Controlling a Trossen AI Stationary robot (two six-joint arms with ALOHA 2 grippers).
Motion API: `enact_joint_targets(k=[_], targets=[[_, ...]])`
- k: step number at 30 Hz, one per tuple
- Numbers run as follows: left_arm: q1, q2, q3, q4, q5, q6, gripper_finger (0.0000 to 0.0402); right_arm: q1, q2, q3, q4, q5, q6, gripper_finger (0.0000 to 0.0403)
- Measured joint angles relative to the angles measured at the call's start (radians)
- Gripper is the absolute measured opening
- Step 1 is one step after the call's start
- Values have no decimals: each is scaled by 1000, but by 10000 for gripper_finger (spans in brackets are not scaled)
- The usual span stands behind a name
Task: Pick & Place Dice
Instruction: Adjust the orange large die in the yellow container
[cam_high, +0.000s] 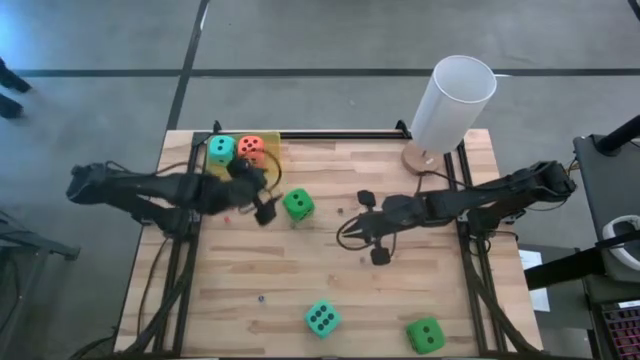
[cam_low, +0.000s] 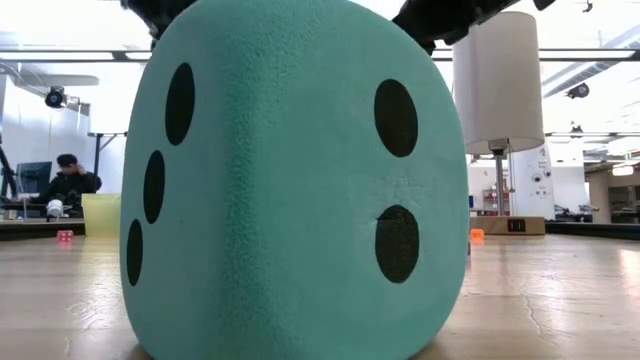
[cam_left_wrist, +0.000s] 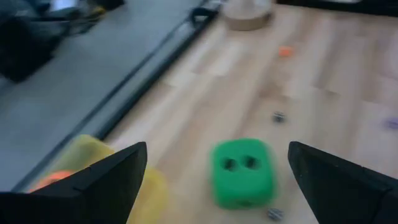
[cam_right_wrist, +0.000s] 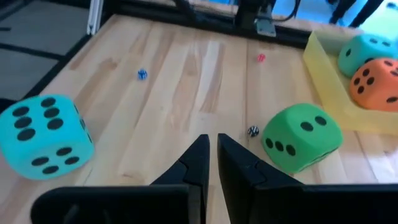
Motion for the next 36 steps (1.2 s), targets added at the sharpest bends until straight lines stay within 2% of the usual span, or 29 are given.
enact_joint_targets(k=[8, 15, 19, 24, 29, 36], targets=[[360, 20, -3, -5, 51, 88, 394, 0, -7, -40, 118, 0, -27, 28], [557, 102, -3, -2, 70, 72, 392, 0, -1, -32, 127, -2, -26, 28], [598, 181, -3, -2, 72, 68, 391, 0, -6, -31, 125, -2, -27, 28], [598, 288, 21, -3, 11, 120, 394, 0, -4, -31, 120, -2, -30, 28], [606, 384, 50, -17, 0, 115, 393, 0, -4, -31, 118, -2, -31, 28], [622, 463, 63, -52, -25, 114, 391, 0, -4, -31, 118, -2, -31, 28]])
